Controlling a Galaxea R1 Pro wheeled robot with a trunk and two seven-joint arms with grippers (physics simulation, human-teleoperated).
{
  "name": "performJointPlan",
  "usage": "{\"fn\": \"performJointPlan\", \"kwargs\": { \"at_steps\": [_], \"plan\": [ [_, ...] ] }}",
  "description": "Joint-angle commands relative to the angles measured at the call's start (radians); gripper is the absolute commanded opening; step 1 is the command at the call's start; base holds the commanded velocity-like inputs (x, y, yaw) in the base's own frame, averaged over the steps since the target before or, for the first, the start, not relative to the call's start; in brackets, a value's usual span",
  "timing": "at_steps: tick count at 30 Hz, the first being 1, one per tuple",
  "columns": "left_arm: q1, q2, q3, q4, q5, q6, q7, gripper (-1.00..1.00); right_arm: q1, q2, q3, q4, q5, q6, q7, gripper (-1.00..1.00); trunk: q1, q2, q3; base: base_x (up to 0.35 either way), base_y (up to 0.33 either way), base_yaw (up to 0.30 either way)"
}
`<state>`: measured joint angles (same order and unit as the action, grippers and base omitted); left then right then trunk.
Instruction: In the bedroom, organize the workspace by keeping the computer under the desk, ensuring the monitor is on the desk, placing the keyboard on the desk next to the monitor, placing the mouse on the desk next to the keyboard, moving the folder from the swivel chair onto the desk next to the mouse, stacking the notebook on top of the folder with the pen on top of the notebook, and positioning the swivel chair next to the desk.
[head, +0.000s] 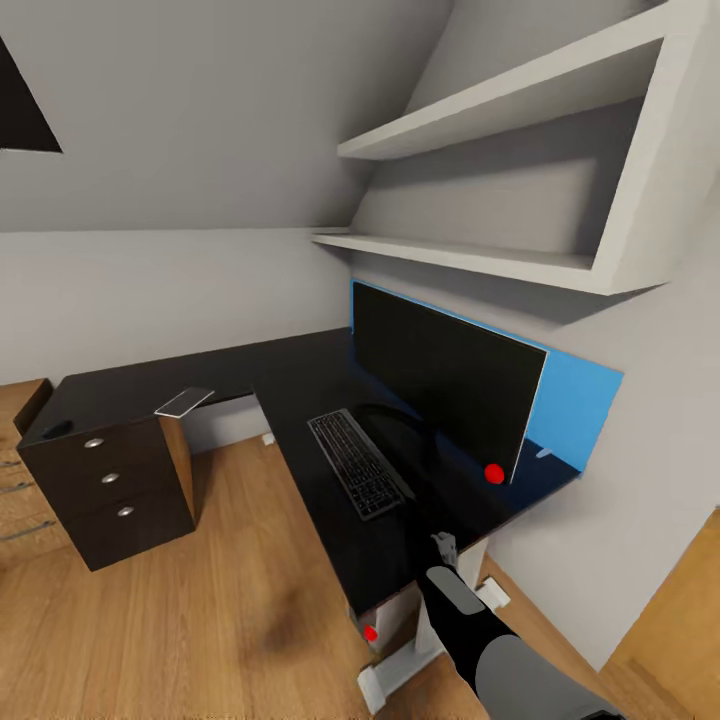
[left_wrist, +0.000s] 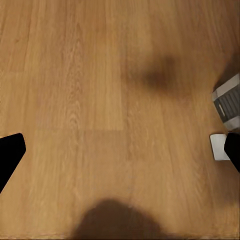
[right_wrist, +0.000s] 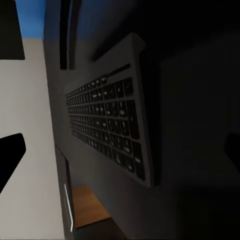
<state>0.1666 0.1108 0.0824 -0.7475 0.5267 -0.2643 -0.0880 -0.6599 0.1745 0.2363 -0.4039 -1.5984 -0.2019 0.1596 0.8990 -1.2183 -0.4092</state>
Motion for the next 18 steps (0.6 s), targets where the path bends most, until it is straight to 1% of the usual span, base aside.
{"fn": "performJointPlan", "kwargs": {
  "at_steps": [1,10,14,18],
  "plan": [
    [0.001,0.000,0.002,-0.001,0.010,0.000,-0.009,1.00,-0.001,0.000,0.007,0.002,-0.011,-0.007,0.005,1.00,0.000,-0.001,-0.001,-0.284,-0.190,0.000],
    [0.001,0.000,0.001,0.000,0.011,0.002,-0.009,1.00,-0.001,0.000,0.007,0.002,-0.009,-0.008,0.004,1.00,0.000,-0.001,-0.001,-0.254,-0.230,0.000],
    [0.001,0.000,0.000,0.005,0.013,0.004,-0.007,1.00,-0.001,0.000,0.007,0.003,-0.008,-0.009,0.001,1.00,0.000,-0.001,-0.001,-0.130,-0.296,0.000],
    [0.001,0.002,0.001,0.018,0.015,0.008,-0.004,1.00,-0.001,0.000,0.009,0.004,-0.006,-0.010,-0.011,1.00,0.000,-0.001,-0.001,-0.047,-0.321,0.000]
  ]
}}
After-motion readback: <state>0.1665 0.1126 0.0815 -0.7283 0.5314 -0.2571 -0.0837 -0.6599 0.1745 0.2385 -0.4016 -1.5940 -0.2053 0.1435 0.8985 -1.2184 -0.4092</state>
